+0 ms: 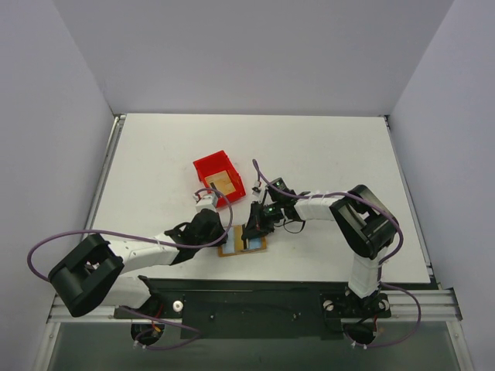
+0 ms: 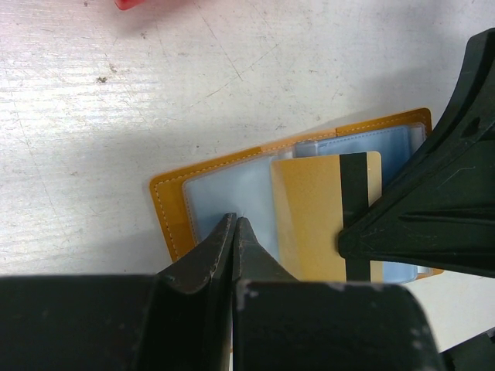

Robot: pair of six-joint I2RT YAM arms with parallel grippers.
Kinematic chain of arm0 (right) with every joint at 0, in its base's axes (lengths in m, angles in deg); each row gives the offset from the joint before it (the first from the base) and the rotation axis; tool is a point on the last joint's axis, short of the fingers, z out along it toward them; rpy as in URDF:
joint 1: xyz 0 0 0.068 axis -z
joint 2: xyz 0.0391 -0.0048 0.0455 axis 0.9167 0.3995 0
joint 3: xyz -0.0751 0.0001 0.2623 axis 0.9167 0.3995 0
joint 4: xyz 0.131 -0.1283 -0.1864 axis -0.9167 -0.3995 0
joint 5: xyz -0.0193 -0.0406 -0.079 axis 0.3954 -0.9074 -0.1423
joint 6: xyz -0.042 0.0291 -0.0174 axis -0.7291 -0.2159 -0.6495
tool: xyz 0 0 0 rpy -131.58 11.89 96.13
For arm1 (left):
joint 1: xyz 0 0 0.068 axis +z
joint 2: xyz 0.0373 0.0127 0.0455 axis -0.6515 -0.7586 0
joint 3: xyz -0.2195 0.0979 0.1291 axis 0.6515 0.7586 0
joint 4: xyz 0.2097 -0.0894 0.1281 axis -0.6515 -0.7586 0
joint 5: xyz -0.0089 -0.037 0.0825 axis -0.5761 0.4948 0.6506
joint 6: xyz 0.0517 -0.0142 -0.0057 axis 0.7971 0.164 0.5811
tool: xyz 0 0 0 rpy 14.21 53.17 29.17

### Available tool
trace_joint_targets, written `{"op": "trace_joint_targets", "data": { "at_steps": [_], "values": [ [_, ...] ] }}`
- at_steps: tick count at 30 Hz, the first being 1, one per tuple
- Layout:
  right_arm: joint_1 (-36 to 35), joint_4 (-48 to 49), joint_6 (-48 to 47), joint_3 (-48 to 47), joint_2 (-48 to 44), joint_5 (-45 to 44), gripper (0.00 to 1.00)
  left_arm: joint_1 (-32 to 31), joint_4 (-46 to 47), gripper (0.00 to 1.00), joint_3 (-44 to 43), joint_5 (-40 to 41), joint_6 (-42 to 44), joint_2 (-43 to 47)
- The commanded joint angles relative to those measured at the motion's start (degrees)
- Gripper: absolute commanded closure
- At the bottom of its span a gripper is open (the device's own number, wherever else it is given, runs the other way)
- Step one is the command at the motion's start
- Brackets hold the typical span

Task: Put the credit cards into the card holder
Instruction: Insert the credit card into the card holder.

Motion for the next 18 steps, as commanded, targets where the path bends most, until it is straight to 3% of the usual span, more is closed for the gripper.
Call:
{"op": "trace_joint_targets", "data": {
  "at_steps": [1, 18],
  "values": [
    [-0.76, -4.00, -2.49, 0.43, -1.47, 1.36, 1.00, 0.01, -3.09, 1.00, 0.39, 0.32, -0.02, -1.82],
    [-1.81, -1.37, -3.72, -1.15, 0.72, 3.47, 1.00, 0.01, -3.00, 1.00, -0.05, 0.23, 0.07, -2.35]
  ]
}}
